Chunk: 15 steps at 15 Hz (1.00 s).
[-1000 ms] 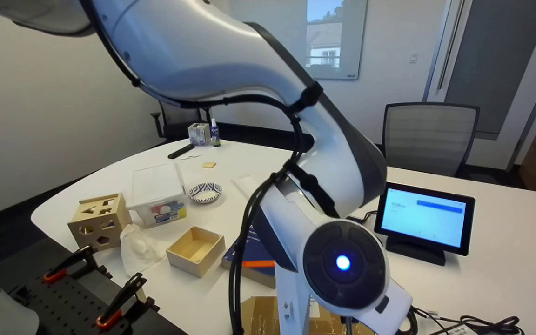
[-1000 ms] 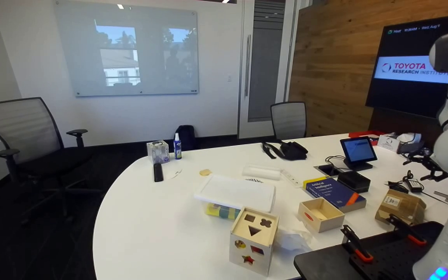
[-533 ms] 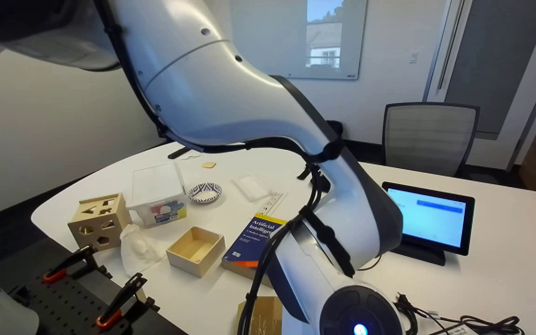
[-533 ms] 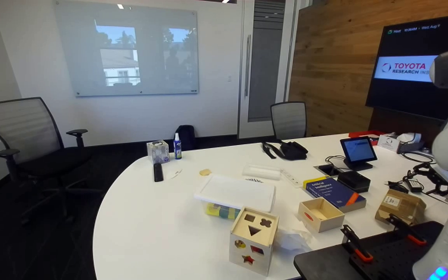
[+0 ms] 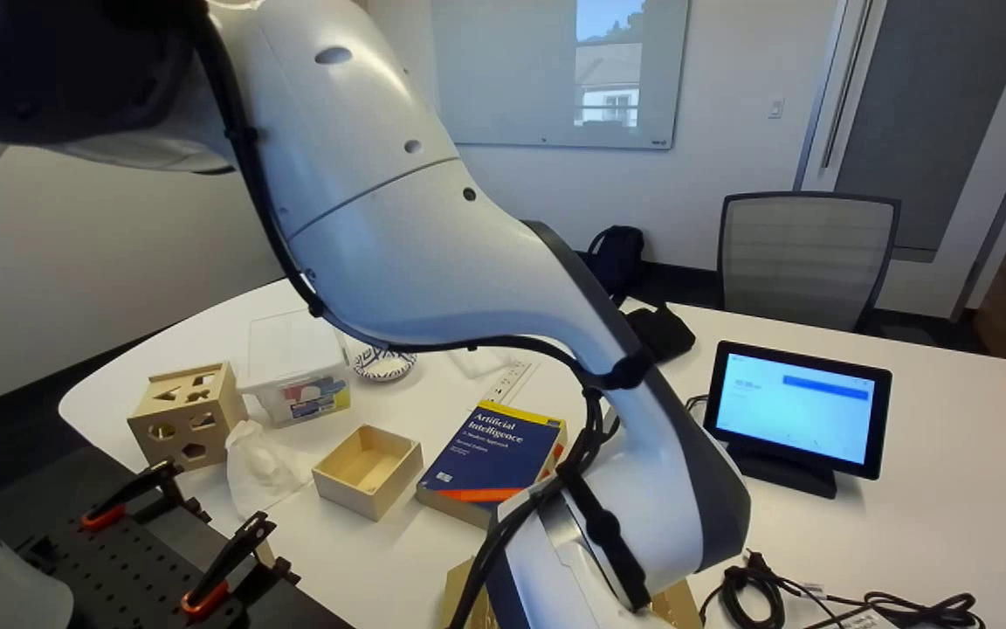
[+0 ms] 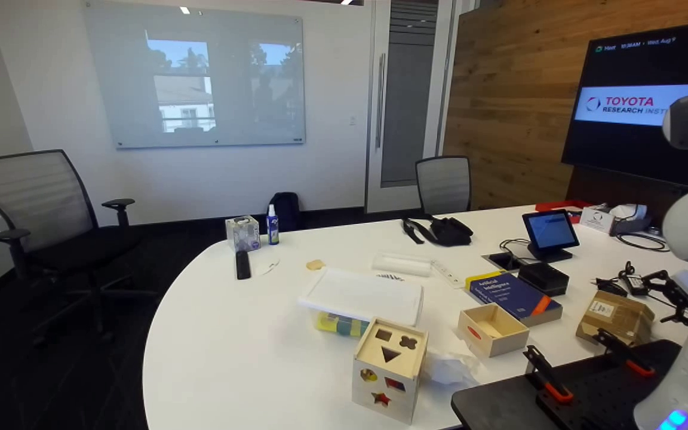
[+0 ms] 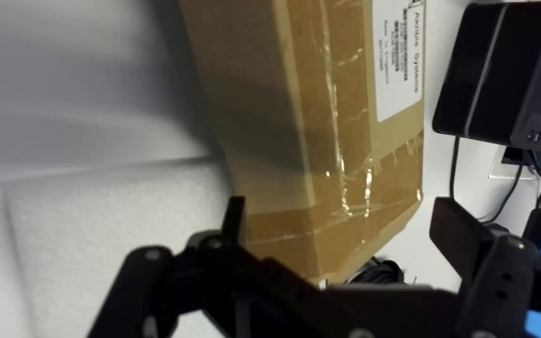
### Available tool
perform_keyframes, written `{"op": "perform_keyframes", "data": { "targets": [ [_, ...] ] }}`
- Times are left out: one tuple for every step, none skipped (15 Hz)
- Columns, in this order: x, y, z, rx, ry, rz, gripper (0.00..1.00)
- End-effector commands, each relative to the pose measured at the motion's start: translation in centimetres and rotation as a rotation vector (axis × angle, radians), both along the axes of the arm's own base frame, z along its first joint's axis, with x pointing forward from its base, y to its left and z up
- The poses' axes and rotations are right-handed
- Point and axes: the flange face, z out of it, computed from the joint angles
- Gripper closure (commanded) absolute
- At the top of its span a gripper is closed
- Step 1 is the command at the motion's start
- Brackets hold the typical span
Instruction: Open the box
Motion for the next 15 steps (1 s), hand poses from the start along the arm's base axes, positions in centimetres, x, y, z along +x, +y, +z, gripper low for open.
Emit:
{"op": "perform_keyframes", "data": {
  "targets": [
    [-0.7, 0.5, -1.7, 0.037, -0.007, -0.062, 0.00],
    [-0.9, 0.9, -2.4, 0.048, -0.006, -0.072, 0.00],
    [-1.2, 1.1, -2.9, 0.057, -0.006, -0.081, 0.00],
    [-1.3, 1.4, -3.4, 0.071, -0.015, -0.090, 0.00],
    [-1.3, 1.7, -3.7, 0.076, -0.020, -0.098, 0.00],
    [-1.3, 1.9, -4.0, 0.080, -0.025, -0.106, 0.00],
    [-1.2, 2.2, -4.2, 0.087, -0.033, -0.113, 0.00],
    [-1.1, 2.4, -4.4, 0.088, -0.035, -0.121, 0.00],
    [-1.0, 2.6, -4.7, 0.092, -0.040, -0.128, 0.00],
    [-0.8, 2.9, -5.0, 0.098, -0.045, -0.136, 0.00],
    [-0.8, 3.1, -5.2, 0.102, -0.048, -0.144, 0.00],
    [-0.8, 3.3, -5.5, 0.105, -0.049, -0.149, 0.00],
    [-0.8, 3.5, -5.7, 0.109, -0.051, -0.154, 0.00],
    [-0.8, 3.6, -6.0, 0.113, -0.052, -0.160, 0.00],
    [-0.8, 3.8, -6.2, 0.116, -0.054, -0.165, 0.00]
  ]
}}
